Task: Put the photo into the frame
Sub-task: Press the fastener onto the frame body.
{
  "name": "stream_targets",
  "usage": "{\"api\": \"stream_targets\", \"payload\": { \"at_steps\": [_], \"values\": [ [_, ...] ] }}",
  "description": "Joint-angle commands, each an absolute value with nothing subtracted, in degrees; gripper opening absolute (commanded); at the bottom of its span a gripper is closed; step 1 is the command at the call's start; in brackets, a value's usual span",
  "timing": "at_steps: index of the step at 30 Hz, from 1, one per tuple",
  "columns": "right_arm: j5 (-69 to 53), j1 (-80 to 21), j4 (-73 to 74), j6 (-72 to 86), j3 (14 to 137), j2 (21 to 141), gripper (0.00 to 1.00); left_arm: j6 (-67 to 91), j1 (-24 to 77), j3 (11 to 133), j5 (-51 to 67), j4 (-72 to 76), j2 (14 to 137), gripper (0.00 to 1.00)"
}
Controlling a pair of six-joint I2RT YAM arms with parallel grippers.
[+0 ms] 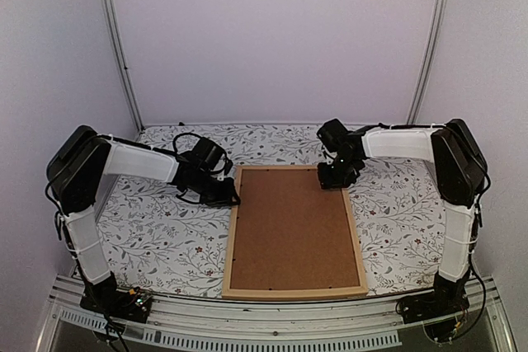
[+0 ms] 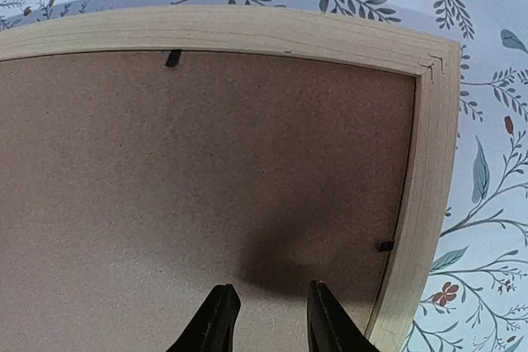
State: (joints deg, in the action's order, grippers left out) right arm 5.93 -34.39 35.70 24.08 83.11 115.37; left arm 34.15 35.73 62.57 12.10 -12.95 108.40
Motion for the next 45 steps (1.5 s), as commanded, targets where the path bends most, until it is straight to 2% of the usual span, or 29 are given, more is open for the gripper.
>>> {"api": "stream_targets", "payload": {
  "at_steps": [1,12,23,45],
  "values": [
    [2.07,-32.26,33.94,23.41,80.59,109.46,0.33,32.25,38.41,60.6,13.97,-14.09,111.34,0.18],
    [4.01,-31.2,40.49,24.45,71.71,99.97,0.33,31.99,38.41,61.17,13.26,-14.74,111.02,0.18],
    [2.26,-31.35,40.01,26.17,61.94,95.74,0.33,31.67,38.41,61.7,13.12,-15.26,111.05,0.19],
    [4.35,-34.68,41.45,27.14,62.33,100.08,0.33,31.45,38.41,61.87,13.27,-15.42,111.54,0.19]
  ]
}}
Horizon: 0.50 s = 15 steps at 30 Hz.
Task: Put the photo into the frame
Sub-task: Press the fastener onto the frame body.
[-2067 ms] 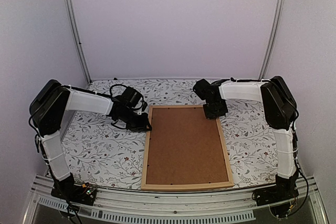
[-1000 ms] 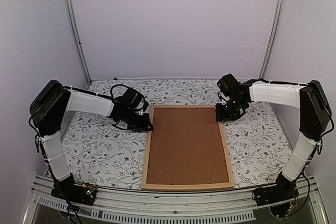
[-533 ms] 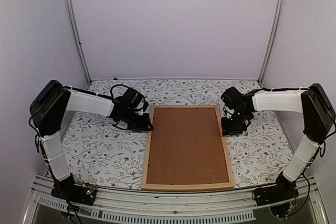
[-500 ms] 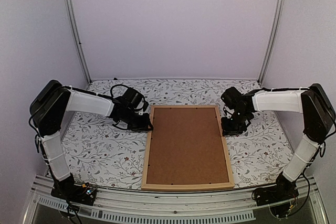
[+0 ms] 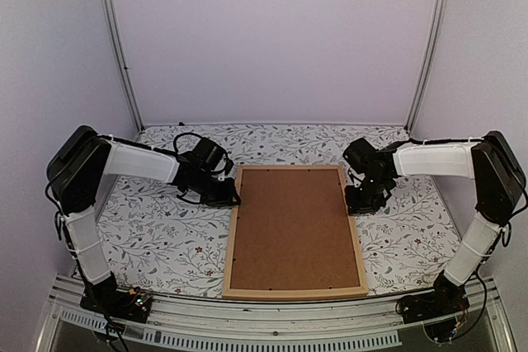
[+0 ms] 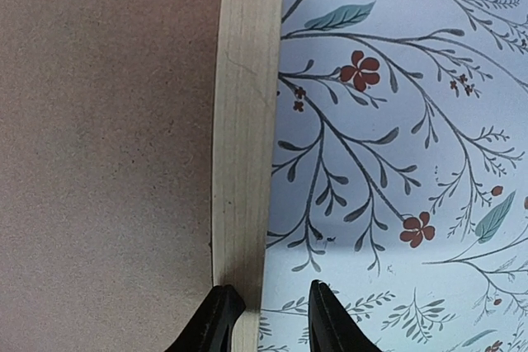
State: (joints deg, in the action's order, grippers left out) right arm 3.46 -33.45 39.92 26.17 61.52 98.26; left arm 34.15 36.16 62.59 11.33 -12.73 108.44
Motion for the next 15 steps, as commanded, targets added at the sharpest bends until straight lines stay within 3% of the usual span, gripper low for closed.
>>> {"api": "stream_targets", "payload": {
  "at_steps": [1,15],
  "values": [
    [4.54,-34.9,41.63,27.28,62.58,100.35,0.33,31.4,38.41,61.97,13.27,-15.4,111.53,0.19],
    [6.4,-40.26,43.51,30.38,66.28,104.81,0.34,31.55,38.41,61.52,13.54,-15.03,111.8,0.18]
  ]
}}
